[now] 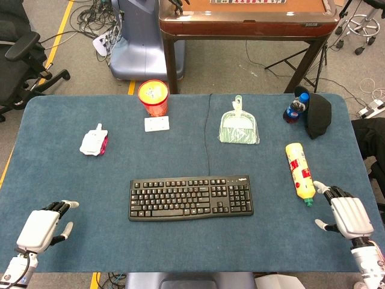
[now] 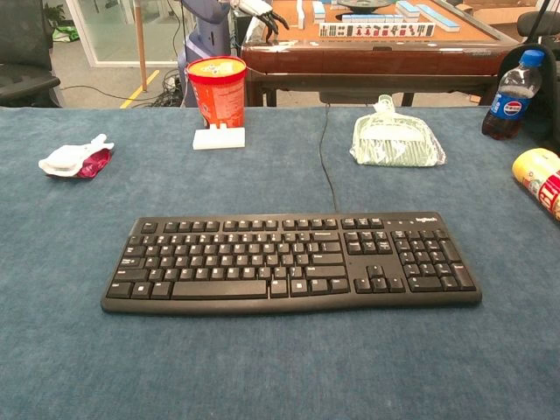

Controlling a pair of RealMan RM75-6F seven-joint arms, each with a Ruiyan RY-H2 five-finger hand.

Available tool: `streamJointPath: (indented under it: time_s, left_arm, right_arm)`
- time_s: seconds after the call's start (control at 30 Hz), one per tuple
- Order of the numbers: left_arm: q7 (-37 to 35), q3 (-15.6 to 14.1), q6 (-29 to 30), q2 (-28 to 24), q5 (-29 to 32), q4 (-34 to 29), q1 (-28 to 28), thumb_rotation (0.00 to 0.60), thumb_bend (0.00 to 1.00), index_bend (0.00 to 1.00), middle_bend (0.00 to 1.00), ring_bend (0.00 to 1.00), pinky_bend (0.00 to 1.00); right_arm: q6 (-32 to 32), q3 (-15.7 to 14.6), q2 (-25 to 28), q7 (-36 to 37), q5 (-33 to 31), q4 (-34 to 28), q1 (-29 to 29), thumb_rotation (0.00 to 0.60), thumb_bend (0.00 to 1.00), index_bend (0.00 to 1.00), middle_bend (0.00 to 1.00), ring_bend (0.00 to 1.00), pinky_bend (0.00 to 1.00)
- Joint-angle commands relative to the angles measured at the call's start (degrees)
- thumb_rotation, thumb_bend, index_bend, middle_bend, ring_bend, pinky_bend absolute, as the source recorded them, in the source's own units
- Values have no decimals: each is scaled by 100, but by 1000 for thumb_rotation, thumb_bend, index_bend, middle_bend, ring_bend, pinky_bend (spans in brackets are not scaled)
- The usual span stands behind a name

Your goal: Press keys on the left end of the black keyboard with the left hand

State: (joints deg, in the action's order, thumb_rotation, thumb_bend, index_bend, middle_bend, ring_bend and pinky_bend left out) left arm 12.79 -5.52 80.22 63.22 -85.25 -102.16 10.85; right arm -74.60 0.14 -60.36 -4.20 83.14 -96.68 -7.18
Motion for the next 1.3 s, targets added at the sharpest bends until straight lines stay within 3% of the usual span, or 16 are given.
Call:
streamJointPath:
  time_s: [0.03, 0.33, 0.43, 0.57, 0.67, 0.77, 0.9, 1.0, 1.3]
  left_arm:
    - [11, 20, -10, 1, 1, 16, -16, 600, 394, 298, 314, 303, 508]
    - [-49, 132, -155, 111, -25, 102, 21, 600, 393, 303, 334, 308, 500]
    - [-15, 191, -243, 176, -95, 71, 102, 600, 394, 306, 345, 332, 545]
    - [25, 279, -516, 127, -221, -163, 334, 600, 394, 309, 408, 461, 745]
    - [80, 325, -831, 11, -275, -408, 556, 600, 394, 308, 477, 534, 826]
    - [160, 387, -1237, -96, -207, -672, 811, 600, 395, 304, 624, 669, 941]
    - [242, 543, -1839, -197, 261, -1016, 1157, 600, 428, 296, 836, 814, 1000]
    - [461, 673, -2159, -226, 628, -1206, 1394, 600, 446, 283, 930, 889, 1000]
    - [1257, 887, -2909, -226, 1920, -1577, 2100, 600, 447, 253, 1000, 950, 1000]
  right_arm:
    - [-20, -4, 3, 3, 37, -14, -2, 600, 5, 172, 299, 215, 383]
    - [-22, 9, 49, 102, 37, -16, -9, 600, 5, 172, 299, 214, 383]
    - [-36, 27, 65, 168, 34, -6, -11, 600, 5, 172, 300, 215, 383]
    - [-50, 38, 82, 194, 38, -19, -14, 600, 5, 172, 300, 215, 383]
    - [-81, 37, 96, 211, 46, -29, 1, 600, 5, 172, 300, 215, 383]
    - [-135, 43, 109, 195, 44, -50, 27, 600, 5, 172, 300, 215, 383]
    - [-211, 20, 130, 199, 121, -95, 60, 600, 5, 172, 300, 214, 383]
    - [-215, 9, 135, 204, 144, -108, 64, 600, 5, 172, 300, 215, 383]
    - [-145, 44, 128, 203, 91, -96, 19, 600, 5, 172, 300, 214, 383]
